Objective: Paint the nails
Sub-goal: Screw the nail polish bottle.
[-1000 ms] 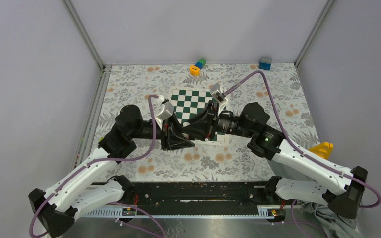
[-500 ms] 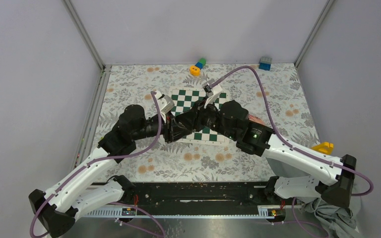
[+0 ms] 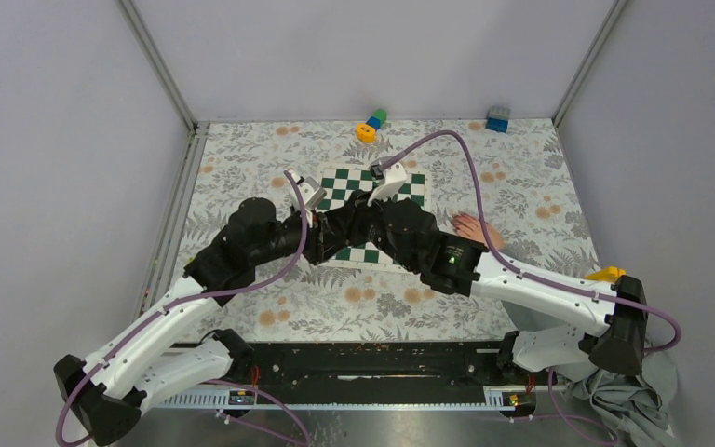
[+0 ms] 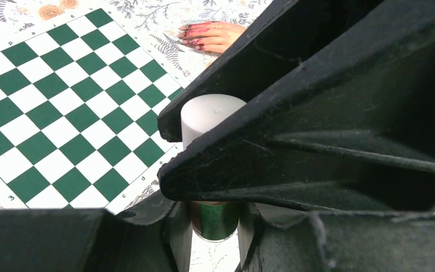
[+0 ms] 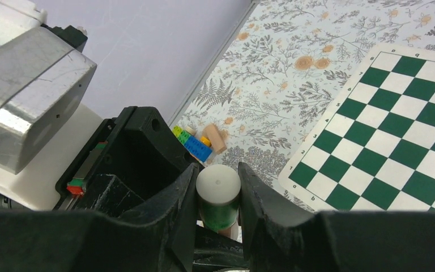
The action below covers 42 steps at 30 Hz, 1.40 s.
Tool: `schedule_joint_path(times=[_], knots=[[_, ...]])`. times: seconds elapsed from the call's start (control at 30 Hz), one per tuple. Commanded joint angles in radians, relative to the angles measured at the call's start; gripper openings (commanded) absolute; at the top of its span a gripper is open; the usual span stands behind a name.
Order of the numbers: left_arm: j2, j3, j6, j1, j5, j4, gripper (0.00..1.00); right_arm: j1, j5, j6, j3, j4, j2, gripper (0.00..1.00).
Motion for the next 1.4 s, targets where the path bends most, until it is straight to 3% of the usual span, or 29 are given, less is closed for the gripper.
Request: schedule_joint_path(times=[0.0,0.07,0.23,0.57,0.67,0.77,0.87,0.93,1.03,1.37], knots=[[-0.016,0.067,0.034,0.009,-0.014,0.124,0.00,0.031,0.018,-0.032,-0.007,0.052,-0.041,0.29],[-0.020,0.068,0.050,0.007,0.032,0.131,0.00,0.031,0.032,-0.055,0.000,0.044,-0.063,0.45],[-0.045,0.046,0.071,0.006,0.192,0.197,0.00,0.029,0.050,-0.158,0.037,0.062,-0.120,0.65],[-0.058,0.026,0.046,0.006,0.425,0.277,0.00,0.001,0.050,-0.226,0.007,0.066,-0.268,0.78],[-0.048,0.029,0.023,0.006,0.530,0.318,0.00,-0.059,-0.196,-0.253,-0.042,0.106,-0.342,0.83],[-0.037,0.031,-0.009,0.007,0.622,0.356,0.00,-0.137,-0.635,-0.247,-0.061,0.151,-0.371,0.84],[-0.039,0.022,-0.054,0.001,0.698,0.421,0.00,-0.169,-0.955,-0.226,-0.108,0.295,-0.374,0.84],[-0.044,0.014,-0.078,-0.010,0.736,0.453,0.00,-0.177,-1.089,-0.179,-0.122,0.413,-0.358,0.84],[-0.043,0.020,-0.086,-0.036,0.771,0.456,0.00,-0.179,-1.200,-0.131,-0.112,0.496,-0.321,0.82],[-0.018,0.023,-0.119,-0.072,0.812,0.481,0.00,-0.176,-1.253,-0.101,-0.082,0.511,-0.239,0.79]])
